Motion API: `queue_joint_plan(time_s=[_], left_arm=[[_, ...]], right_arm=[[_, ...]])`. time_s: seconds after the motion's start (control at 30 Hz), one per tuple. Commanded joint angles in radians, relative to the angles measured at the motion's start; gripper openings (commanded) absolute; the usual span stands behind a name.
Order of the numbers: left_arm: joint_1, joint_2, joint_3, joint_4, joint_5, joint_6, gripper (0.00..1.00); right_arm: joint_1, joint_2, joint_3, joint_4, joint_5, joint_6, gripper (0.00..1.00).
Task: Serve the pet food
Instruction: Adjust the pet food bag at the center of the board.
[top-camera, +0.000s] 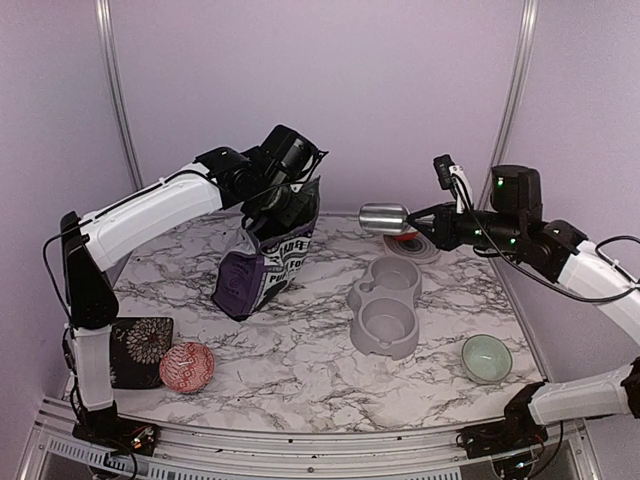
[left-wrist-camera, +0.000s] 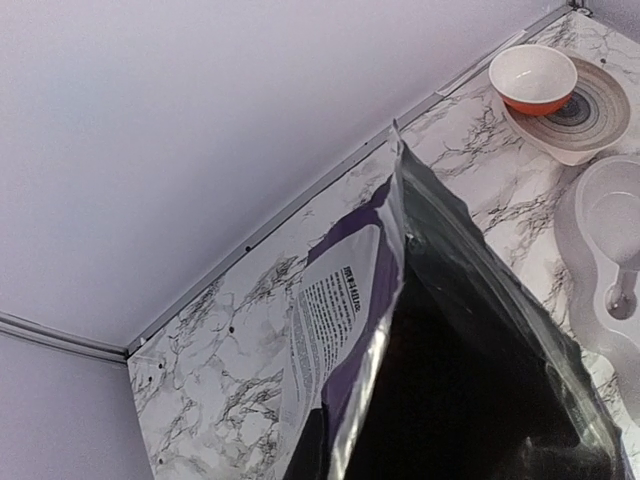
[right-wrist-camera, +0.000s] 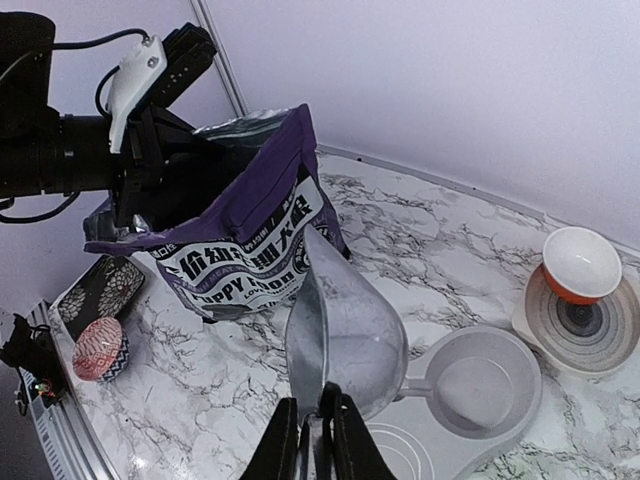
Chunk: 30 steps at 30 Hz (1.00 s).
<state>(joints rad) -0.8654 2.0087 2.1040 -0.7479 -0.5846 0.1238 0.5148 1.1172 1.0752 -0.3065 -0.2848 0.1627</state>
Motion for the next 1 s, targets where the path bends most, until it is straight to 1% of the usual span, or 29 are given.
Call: queue_joint_plan(time_s=[0.0,0.07,0.17,0.27,0.4,0.53,0.63,0.73,0.8,0.97], left_arm=[[-0.054,0.020,-0.040,0.018,-0.003,-0.137,0.00],[-0.067,0.027,-0.055,0.025,-0.001,-0.190,0.00],[-0.096,0.048,-0.055,0.039,0.052,-0.269,0.00],[-0.139,0.083,-0.019,0.044,0.076,-0.312,0.00],[-0.177,0.131,0.010,0.072,0.149,-0.361,0.00],[-0.194,0.178,0.032,0.083,0.156,-0.396,0.00],[-0.196,0.184,0.019,0.099,0.145,-0.393,0.00],[-0.183,0.165,-0.034,0.101,0.065,-0.366,0.00],[-0.157,0.126,-0.094,0.105,0.046,-0.366,0.00],[-0.090,-0.026,-0.327,0.189,0.012,-0.327,0.00]], right_arm=[[-0.008,-0.073,0.033,-0.104,-0.057,-0.039,0.00],[-0.008,-0.093,0.026,-0.114,-0.126,-0.031,0.00],[-0.008,-0.117,0.012,-0.125,-0.201,-0.018,0.00],[-0.008,-0.136,0.015,-0.160,-0.189,-0.013,0.00],[-0.008,-0.160,0.001,-0.189,-0.187,0.004,0.00],[-0.007,-0.161,-0.030,-0.177,-0.265,0.046,0.00],[-0.008,-0.166,-0.060,-0.159,-0.262,0.074,0.00],[-0.007,-0.164,-0.079,-0.137,-0.247,0.095,0.00],[-0.008,-0.157,-0.087,-0.119,-0.246,0.098,0.00],[-0.007,-0.101,-0.113,-0.072,-0.260,0.117,0.00]])
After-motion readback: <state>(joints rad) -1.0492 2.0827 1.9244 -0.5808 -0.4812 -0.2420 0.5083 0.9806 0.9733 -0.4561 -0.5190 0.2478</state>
